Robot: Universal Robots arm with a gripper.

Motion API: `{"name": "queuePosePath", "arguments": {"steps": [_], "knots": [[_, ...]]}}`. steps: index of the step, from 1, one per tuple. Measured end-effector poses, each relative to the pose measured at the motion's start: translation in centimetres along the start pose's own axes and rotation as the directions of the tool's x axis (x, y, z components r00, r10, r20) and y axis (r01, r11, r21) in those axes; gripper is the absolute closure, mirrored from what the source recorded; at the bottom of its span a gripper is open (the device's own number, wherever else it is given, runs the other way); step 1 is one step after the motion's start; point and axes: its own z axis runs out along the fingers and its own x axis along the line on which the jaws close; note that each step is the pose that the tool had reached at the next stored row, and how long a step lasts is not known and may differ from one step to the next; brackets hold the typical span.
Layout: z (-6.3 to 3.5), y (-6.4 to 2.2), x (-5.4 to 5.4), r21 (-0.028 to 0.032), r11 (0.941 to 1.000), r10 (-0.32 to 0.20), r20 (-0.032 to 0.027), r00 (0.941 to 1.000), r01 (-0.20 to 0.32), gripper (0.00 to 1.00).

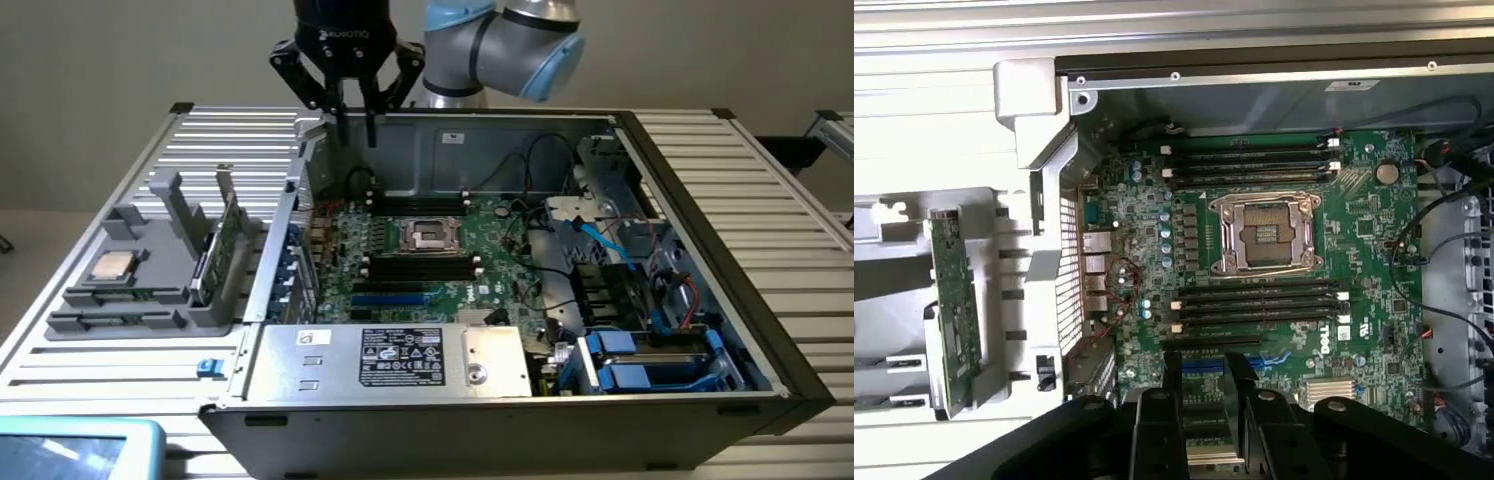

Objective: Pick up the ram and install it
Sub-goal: 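Reach for the ram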

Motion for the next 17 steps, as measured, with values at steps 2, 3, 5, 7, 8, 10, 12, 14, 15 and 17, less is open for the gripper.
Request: {"name": "queuePosePath", "arguments": {"steps": [2,3,5,7,8,10,12,14,15,17], "knots": [[-0.02,0.0,0.9,0.0001,1.0,0.0,-0.0009,1.0,0.0,0.65],[-0.02,0.01,1.3,0.0001,1.0,0.0,-0.0014,1.0,0.0,0.65],[-0.04,0.03,2.2,0.0003,1.0,0.0,-0.0024,1.0,0.0,0.65],[-0.05,0.04,3.1,0.0003,1.0,0.0,-0.0032,1.0,0.0,0.65],[-0.06,0.04,3.6,0.0003,1.0,0.0,-0.0037,1.0,0.0,0.65],[-0.08,0.06,4.5,0.0004,1.0,0.0,-0.0047,1.0,0.0,0.65],[-0.09,0.08,5.4,0.0004,1.0,0.0,-0.0054,1.0,0.0,0.65],[-0.11,0.09,6.3,0.0005,1.0,0.0,-0.0061,1.0,0.0,0.65],[-0.12,0.09,6.8,0.0005,1.0,0.0,-0.0065,1.0,0.0,0.65],[-0.13,0.07,7.7,0.0006,1.0,0.0,-0.0075,1.0,0.0,0.65]]}}
